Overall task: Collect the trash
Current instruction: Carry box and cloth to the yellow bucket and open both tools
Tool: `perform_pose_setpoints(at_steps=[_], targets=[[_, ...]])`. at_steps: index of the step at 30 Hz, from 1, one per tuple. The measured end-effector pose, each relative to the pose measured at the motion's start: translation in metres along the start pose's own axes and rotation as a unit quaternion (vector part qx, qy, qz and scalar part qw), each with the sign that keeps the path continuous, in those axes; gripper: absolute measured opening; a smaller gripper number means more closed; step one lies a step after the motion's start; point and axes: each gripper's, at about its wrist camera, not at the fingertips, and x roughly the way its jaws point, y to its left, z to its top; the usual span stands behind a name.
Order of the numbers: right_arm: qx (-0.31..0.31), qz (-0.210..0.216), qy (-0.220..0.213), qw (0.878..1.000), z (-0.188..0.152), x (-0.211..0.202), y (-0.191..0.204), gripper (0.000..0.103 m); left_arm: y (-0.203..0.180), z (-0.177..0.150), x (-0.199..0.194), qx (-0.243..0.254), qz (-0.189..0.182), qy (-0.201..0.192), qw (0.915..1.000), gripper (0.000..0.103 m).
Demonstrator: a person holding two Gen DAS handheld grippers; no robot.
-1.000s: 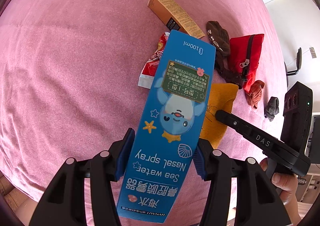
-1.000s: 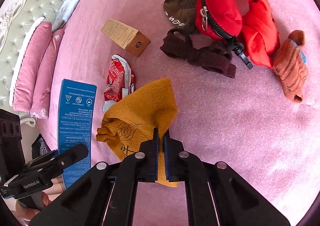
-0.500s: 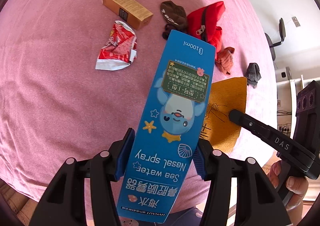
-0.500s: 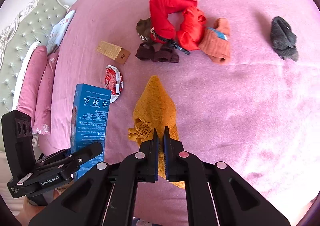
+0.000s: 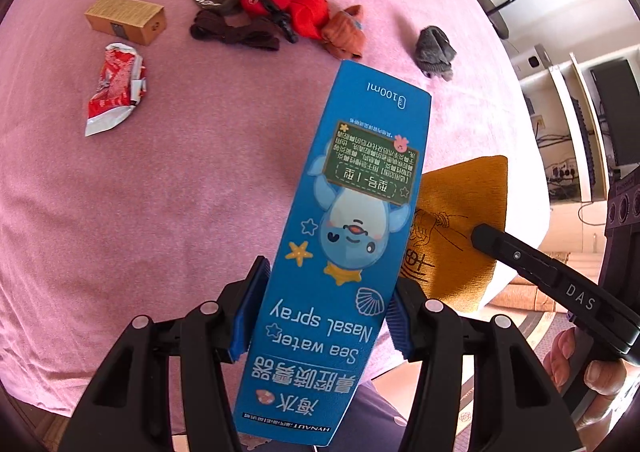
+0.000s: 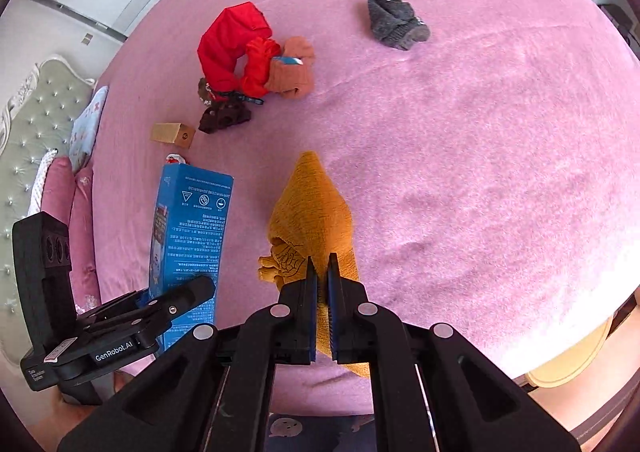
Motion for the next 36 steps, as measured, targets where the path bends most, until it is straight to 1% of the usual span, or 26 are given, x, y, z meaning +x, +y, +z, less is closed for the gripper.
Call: perform_pose_setpoints(at_steps=[4,9,11,16,20,26,32,36], targets=[[0.035,-0.003,-0.014,0.999,-0.014,-0.020,-0.035,0.005,-0.036,-0.003,0.014,0.038,-0.001,0.017,0.9991,0.054],[0.073,-0.006,-0.029,0.997,-0.029,-0.046,-0.085,0.005,-0.090,-0.009,0.032,0.078,0.000,0.032,0.9964,0.054],[0.082,-0.013,-0.037,0.996,-0.035,-0.060,-0.107,0.005,-0.116,-0.013,0.041,0.093,-0.004,0.041,0.9948,0.054],[0.117,-0.026,-0.054,0.991,-0.057,-0.095,-0.170,0.005,-0.186,-0.034,0.070,0.137,-0.013,0.064,0.9883,0.054],[0.149,-0.044,-0.066,0.986,-0.081,-0.123,-0.220,0.005,-0.243,-0.053,0.093,0.175,-0.022,0.088,0.9804,0.054],[0.202,-0.065,-0.075,0.974,-0.124,-0.152,-0.289,0.005,-0.318,-0.092,0.128,0.233,-0.028,0.122,0.9643,0.054],[0.253,-0.077,-0.076,0.962,-0.165,-0.163,-0.341,0.005,-0.370,-0.127,0.159,0.274,-0.027,0.153,0.9493,0.054],[0.276,-0.077,-0.077,0.955,-0.181,-0.170,-0.363,0.005,-0.398,-0.146,0.179,0.286,-0.036,0.175,0.9414,0.054]])
